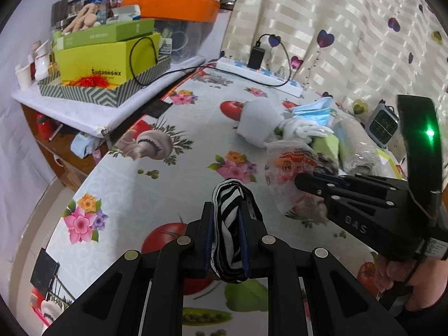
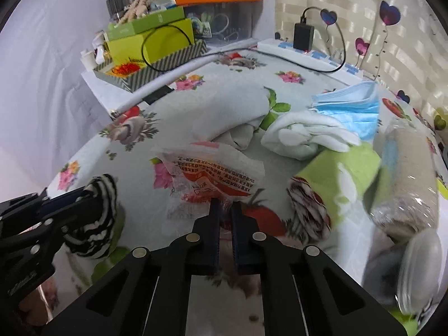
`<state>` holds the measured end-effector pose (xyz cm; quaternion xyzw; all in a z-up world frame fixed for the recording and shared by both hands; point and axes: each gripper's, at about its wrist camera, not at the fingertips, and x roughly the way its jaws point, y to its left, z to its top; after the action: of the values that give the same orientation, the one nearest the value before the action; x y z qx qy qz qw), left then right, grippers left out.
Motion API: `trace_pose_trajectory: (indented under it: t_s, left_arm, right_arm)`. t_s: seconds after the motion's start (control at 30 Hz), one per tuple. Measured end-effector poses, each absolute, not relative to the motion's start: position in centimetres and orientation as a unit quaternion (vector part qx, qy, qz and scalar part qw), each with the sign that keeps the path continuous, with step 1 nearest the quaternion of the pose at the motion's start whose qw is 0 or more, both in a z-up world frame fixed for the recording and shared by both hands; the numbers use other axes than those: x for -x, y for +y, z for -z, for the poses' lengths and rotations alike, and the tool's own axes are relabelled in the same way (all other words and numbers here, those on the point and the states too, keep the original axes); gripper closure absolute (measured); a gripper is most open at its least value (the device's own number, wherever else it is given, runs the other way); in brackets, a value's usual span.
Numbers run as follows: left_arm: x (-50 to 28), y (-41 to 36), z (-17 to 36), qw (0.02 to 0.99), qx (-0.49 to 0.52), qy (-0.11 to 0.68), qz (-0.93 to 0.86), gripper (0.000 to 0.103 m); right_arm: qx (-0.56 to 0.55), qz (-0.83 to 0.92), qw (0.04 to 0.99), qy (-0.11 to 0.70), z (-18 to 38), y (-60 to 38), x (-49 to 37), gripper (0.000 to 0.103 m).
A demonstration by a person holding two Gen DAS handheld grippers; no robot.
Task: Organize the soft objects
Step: 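Carry the striped sock and plastic bag over the white box with both tools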
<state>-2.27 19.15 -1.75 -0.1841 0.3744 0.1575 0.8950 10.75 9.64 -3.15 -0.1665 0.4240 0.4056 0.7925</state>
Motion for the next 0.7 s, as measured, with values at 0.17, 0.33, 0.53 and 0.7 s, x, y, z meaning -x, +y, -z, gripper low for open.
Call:
trace_pose_trajectory:
  t_s: [0.17,0.33,0.53,0.7]
  left_arm:
    - [2.6,17.4,0.4,0.902,0.173,0.367,-0.147,0.087]
    - [3.0,15.5,-0.9,0.909,0.160,0.361,-0.136,0.087]
    - [3.1,13.4,-2.7,0.918,0.145,0.349,-0.123,0.087]
    - [2.8,11.5,-3.9,0.924,0.131,0.341,-0.108,0.087]
  right_arm:
    - [0.146,-0.415,0.801,0.406,1.2,7.4,-9.2,0.096]
    - [0.119,-0.423,0.810,0.388,-0.9,4.7,-7.9,0.096]
    - [0.088,-0.424,0.825,0.363,-3.2,1.3,-6.8,0.096]
    - [0.068,-0.420,0.837,0.345,-4.8,-1.4,-5.9,0.096]
